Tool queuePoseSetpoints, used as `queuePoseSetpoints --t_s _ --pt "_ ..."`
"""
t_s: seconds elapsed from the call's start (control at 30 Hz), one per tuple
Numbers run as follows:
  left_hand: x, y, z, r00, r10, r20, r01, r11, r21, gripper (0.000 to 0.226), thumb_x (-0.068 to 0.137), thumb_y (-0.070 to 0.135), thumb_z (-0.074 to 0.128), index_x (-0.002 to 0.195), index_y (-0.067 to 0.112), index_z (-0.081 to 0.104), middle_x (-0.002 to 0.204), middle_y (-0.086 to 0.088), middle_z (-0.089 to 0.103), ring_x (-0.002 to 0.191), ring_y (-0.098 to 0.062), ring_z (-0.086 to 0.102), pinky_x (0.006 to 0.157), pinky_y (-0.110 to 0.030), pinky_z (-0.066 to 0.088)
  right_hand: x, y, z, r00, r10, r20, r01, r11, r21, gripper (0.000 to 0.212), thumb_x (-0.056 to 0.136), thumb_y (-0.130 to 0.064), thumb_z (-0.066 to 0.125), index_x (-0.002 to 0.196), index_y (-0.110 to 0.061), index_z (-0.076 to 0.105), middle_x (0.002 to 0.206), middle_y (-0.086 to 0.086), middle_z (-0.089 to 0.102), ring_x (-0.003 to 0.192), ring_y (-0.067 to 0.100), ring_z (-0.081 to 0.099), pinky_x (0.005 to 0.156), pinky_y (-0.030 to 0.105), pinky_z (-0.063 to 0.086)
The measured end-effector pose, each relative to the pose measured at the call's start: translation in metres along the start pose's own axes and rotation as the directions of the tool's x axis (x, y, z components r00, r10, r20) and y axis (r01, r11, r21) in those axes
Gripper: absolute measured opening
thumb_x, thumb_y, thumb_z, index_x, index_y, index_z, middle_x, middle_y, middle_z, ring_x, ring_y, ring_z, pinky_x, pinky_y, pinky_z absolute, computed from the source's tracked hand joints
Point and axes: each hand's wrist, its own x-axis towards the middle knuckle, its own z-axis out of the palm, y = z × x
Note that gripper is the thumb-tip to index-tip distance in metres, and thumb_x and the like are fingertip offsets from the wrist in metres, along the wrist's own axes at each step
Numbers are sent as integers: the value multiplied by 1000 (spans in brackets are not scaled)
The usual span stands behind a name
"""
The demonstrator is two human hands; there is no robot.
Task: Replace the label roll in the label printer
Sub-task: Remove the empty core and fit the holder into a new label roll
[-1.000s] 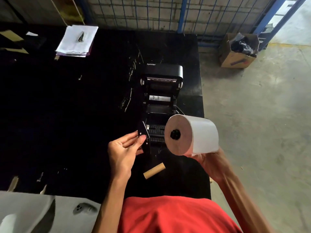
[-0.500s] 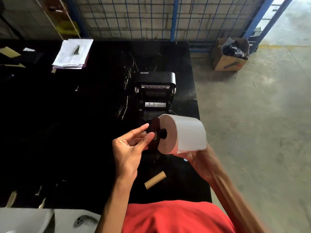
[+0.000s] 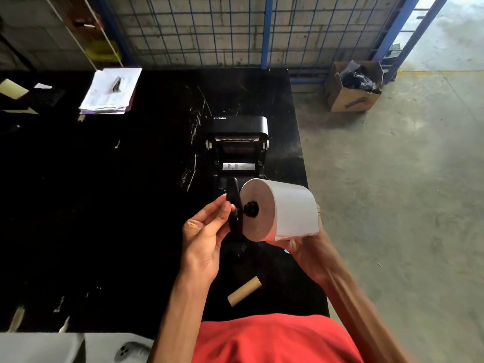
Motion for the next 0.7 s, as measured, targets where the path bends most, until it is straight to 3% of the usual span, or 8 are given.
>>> queuePoseSetpoints --t_s 0.1,0.17,0.27,0.43,0.53,0.6,0.7 --pt "-5 -5 8 997 72 39 -73 997 36 18 67 19 78 83 27 84 81 3 81 78 -3 75 68 -16 58 1 -3 2 1000 6 -4 -6 1000 -6 54 83 -22 81 134 -17 63 136 16 64 111 31 70 84 51 61" --pt "-6 -8 13 991 135 16 -136 988 78 17 67 21 80 83 27 84 82 5 81 77 -2 74 63 -13 55 1 -3 1 1000 7 -6 -7 1000 0 54 87 -21 77 137 -15 60 139 18 61 114 33 69 87 54 60" --pt "-6 -10 16 963 271 -13 -265 948 176 20 69 26 83 89 27 82 86 4 81 80 -3 75 66 -13 56 1 -3 -1 1000 8 -8 -8 1000 7 54 88 -22 75 139 -14 58 140 19 61 113 33 69 88 54 60" --pt "-8 -17 16 851 517 98 -494 720 487 14 87 32 75 96 23 80 90 6 75 86 -8 74 71 -13 55 0 -1 -6 999 4 -37 -4 1000 -2 44 96 -18 62 139 -14 58 139 19 61 116 35 67 88 53 59" --pt "-10 -19 17 830 536 153 -517 636 573 9 93 30 71 98 26 76 92 11 71 86 -3 71 68 -9 52 0 -1 -6 999 11 -44 -11 1000 5 46 94 -20 65 139 -15 59 139 19 61 117 36 67 89 54 60" --pt "-10 -18 16 845 513 150 -500 659 562 12 91 30 73 100 24 77 93 9 72 88 -4 72 70 -10 54 0 -2 -3 999 8 -34 -9 1000 -17 53 89 -24 74 139 -14 58 141 19 60 119 37 66 93 58 57" --pt "-6 -14 12 905 409 120 -417 791 448 16 84 28 76 99 23 78 97 3 75 90 -7 75 75 -14 58 -2 -5 0 999 -5 -49 2 999 -49 59 82 -27 81 136 -14 61 139 21 60 115 37 67 91 59 58"
